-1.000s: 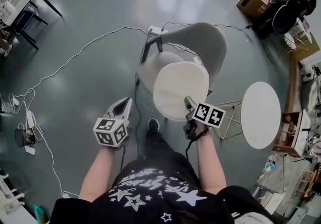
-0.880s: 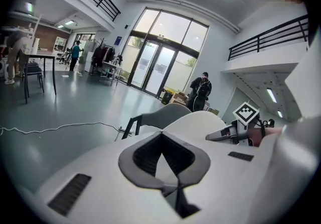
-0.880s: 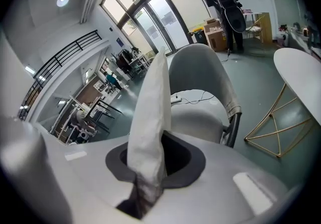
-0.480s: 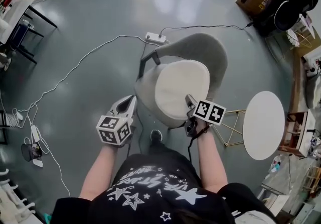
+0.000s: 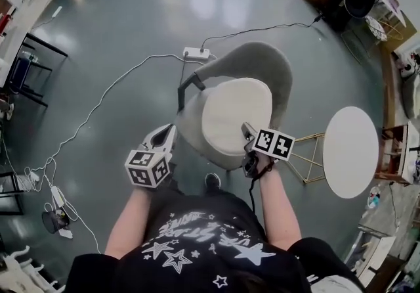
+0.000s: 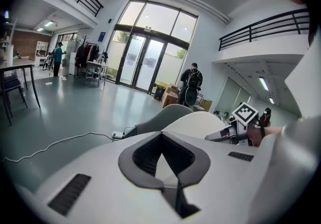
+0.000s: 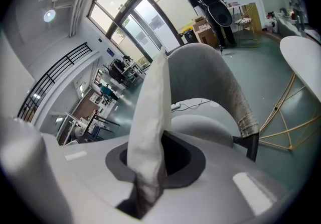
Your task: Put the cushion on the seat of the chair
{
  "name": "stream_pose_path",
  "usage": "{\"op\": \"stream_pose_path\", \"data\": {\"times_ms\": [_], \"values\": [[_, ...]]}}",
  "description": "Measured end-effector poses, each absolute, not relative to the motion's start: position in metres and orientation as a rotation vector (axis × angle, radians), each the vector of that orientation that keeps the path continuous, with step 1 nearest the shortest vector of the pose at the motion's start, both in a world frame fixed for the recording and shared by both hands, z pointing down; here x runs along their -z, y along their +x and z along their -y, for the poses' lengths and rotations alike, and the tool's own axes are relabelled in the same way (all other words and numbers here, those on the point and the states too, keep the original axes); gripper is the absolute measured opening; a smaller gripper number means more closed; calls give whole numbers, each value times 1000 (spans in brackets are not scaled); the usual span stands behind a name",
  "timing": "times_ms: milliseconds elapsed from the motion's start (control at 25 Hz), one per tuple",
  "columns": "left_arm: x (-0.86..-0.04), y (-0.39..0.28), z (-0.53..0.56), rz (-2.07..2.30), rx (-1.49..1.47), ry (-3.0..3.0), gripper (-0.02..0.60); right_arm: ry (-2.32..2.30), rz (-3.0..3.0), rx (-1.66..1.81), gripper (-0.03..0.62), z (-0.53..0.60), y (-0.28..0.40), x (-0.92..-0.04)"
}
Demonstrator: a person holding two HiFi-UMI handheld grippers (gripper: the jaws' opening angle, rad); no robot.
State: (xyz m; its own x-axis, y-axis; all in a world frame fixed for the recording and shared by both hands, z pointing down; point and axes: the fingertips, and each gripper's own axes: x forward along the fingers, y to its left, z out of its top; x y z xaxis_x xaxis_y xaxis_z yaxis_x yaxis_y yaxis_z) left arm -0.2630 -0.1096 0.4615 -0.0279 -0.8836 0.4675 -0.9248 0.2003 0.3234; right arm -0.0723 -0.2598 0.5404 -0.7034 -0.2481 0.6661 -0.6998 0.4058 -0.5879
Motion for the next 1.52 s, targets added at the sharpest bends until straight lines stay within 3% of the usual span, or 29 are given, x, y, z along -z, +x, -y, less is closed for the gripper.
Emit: {"op": "stream_pose_path", "data": {"times_ms": [360,1000,1520], "values": [[-477,-301,149,1684,-163,1864,8,1089,2084,-1385,57,241,-77,-553],[-524,-391,163,1350,-305,2065,8,1396,2034,-1525,57,188,-163,-572],[-580,-373,158,1214,-426,2058,8,1383,1981,-1586,57,192,-157,-624]]}}
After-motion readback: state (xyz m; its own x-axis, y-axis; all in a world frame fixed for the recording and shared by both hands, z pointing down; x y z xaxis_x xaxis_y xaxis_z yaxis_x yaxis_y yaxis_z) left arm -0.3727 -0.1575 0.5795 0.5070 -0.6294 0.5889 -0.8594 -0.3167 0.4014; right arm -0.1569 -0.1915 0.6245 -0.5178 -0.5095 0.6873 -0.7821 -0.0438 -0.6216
